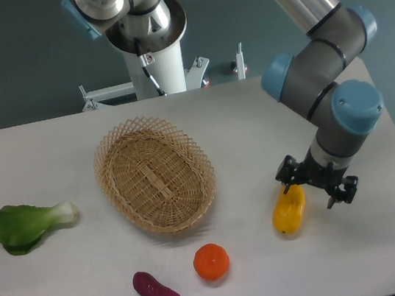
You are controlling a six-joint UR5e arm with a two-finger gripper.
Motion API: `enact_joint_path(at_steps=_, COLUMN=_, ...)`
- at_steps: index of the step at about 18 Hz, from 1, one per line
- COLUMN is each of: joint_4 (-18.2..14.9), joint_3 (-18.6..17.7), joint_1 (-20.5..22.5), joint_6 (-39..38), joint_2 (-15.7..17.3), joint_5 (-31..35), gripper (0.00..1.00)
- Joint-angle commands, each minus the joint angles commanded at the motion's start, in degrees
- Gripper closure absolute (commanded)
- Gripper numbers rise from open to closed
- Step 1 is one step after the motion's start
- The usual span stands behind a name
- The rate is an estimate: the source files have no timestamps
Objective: Pick up the mango from the table
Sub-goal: 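Lower the gripper around the yellow mango and close the fingers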
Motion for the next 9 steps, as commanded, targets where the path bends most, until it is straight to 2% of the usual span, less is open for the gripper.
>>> enact_joint_path(at_steps=5, joint_4=1.67, joint_3=-1.84, joint_1=-0.09, joint_6=-0.09, joint_2=0.00, joint_5=0.00, gripper=0.00)
enact_joint_path(at_steps=9, joint_4=9.92, joint_3=-6.23, joint_1=-0.09, joint_6=0.08, joint_2=0.17, joint_5=0.09, gripper=0.00)
